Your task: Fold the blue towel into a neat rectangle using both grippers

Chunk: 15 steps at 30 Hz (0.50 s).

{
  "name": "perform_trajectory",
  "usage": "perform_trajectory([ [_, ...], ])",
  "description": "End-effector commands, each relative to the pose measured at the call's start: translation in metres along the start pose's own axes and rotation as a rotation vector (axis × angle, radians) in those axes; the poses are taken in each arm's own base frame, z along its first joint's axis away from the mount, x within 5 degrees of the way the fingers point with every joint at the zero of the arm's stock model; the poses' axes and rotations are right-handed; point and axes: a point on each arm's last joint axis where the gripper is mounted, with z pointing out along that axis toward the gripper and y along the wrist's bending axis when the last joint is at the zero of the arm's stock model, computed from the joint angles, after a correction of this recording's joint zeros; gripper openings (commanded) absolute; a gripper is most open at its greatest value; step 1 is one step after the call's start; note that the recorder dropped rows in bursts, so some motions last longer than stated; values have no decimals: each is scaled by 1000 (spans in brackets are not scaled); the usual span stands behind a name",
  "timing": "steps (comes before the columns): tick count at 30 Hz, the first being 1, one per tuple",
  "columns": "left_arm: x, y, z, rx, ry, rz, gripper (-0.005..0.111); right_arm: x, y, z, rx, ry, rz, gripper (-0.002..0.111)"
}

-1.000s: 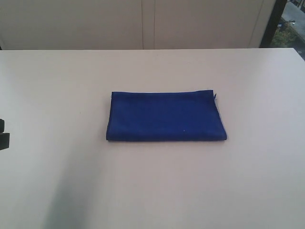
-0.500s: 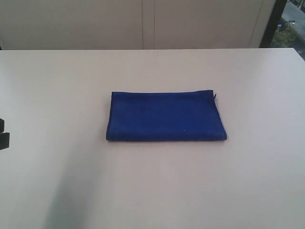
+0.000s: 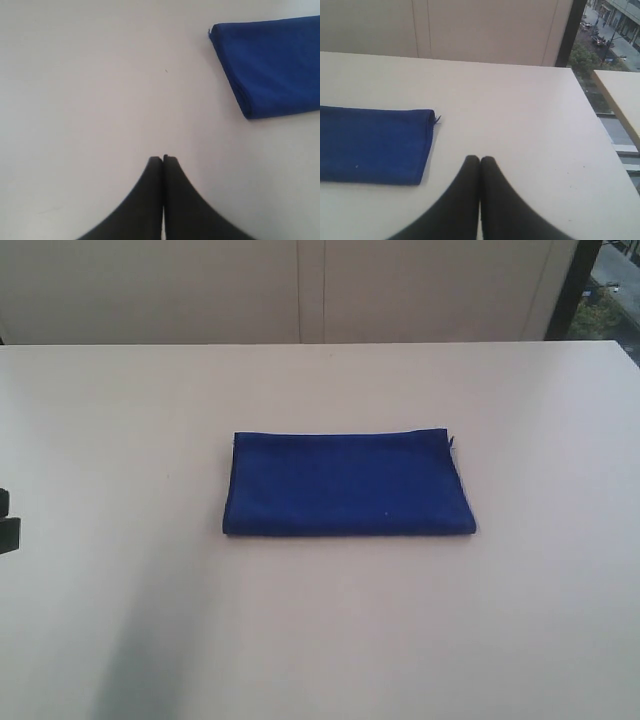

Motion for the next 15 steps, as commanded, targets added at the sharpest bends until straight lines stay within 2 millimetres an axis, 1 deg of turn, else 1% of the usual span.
perform_trajectory([
  [1, 3, 0, -1, 4, 2, -4, 0, 20, 2, -2, -8, -86, 11, 0],
  [6, 3, 0, -1, 4, 2, -3, 0, 51, 4, -8, -19, -143, 37, 0],
  [8, 3, 0, -1, 4, 3, -3, 0, 64, 4, -1, -20, -102, 37, 0],
  [15, 2, 0, -1, 2, -5, -3, 0, 88, 5, 10, -21, -25, 40, 0],
])
